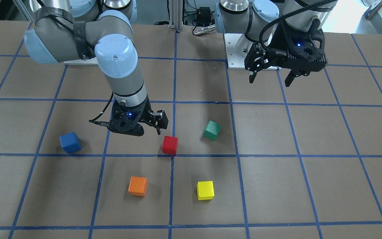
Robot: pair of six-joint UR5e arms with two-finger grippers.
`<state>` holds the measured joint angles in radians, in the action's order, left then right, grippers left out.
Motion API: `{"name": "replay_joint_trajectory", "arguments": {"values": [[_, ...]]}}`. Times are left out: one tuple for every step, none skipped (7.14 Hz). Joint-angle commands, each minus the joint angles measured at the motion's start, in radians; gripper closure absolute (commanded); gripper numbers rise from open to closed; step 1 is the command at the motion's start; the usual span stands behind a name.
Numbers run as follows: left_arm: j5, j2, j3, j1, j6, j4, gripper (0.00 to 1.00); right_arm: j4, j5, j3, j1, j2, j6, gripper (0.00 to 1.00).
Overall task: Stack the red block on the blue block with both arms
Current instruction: 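Lower the right gripper over the red cube and grasp it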
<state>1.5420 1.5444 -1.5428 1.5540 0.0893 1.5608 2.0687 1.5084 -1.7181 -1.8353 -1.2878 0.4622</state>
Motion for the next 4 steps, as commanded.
{"name": "replay_joint_trajectory", "arguments": {"values": [[-0.002,0.005,0.006,-0.005,-0.026,-0.031,0.0,0.071,-0.007,0.0,-0.06,0.079,0.062,0.0],[0.001,0.009,0.007,-0.008,-0.028,-0.047,0.0,0.096,-0.013,0.0,-0.07,0.109,0.064,0.0],[0.001,0.013,0.007,-0.006,-0.029,-0.053,0.0,0.109,-0.014,0.0,-0.07,0.129,0.069,0.0],[0.0,0.011,0.007,-0.006,-0.029,-0.053,0.0,0.11,-0.014,0.0,-0.071,0.146,0.066,0.0]]}}
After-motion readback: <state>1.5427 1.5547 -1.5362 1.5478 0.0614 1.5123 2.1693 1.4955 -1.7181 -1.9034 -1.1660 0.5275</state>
